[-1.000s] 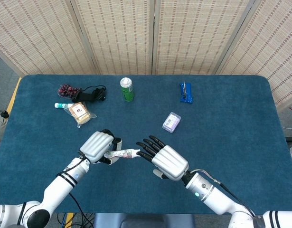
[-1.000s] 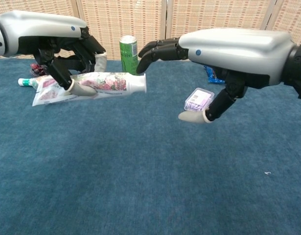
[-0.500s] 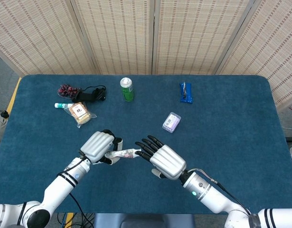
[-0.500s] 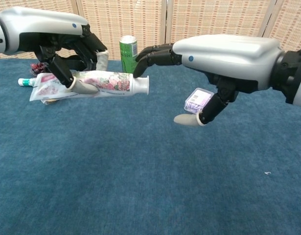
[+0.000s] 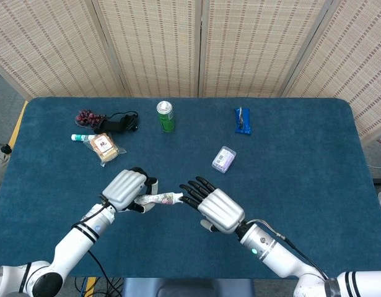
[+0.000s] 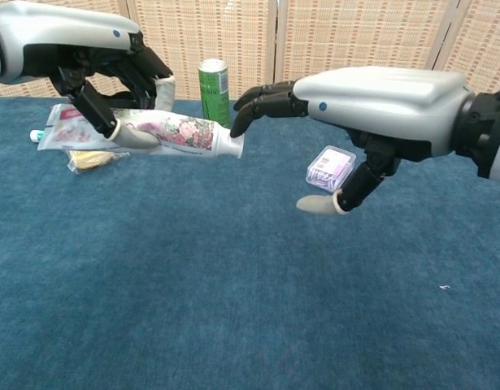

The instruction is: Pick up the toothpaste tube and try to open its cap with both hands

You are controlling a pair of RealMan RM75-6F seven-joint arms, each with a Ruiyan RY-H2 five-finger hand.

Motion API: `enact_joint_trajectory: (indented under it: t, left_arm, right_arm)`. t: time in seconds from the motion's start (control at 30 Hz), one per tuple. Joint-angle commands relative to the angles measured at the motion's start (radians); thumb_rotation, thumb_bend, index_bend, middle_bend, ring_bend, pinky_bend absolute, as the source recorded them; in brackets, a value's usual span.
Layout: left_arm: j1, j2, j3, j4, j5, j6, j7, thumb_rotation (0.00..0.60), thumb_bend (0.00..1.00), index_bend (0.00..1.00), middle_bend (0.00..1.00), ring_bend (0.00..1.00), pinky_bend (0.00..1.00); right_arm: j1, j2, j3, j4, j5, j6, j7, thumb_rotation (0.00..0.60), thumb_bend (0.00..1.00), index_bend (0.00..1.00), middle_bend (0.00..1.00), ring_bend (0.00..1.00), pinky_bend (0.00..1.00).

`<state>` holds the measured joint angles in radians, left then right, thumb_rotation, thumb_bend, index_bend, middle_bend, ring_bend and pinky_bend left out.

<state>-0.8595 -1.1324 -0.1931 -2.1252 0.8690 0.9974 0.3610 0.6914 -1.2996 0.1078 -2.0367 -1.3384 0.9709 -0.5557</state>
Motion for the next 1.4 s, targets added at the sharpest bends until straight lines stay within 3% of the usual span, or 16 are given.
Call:
enact_joint_trajectory:
  t: [0.03, 1.4]
  left_arm:
    - [0.0, 0.004, 0.0, 0.001, -0.001, -0.001, -0.007, 0.6, 0.37, 0.56, 0.62, 0.39, 0.22]
    - [0.01, 0.068, -0.006, -0.038, 0.047, -0.046, -0.132, 0.6, 0.37, 0.57, 0.63, 0.4, 0.23]
  right_arm:
    - [0.002, 0.0, -0.003, 0.001, 0.001, 0.001, 0.001, 0.6, 0.21, 0.2, 0.06, 0.0, 0.0]
    - [0.037, -0.035, -0.015, 0.069, 0.068, 0.007, 0.019, 0.6, 0.21, 0.2, 0.06, 0.0, 0.0]
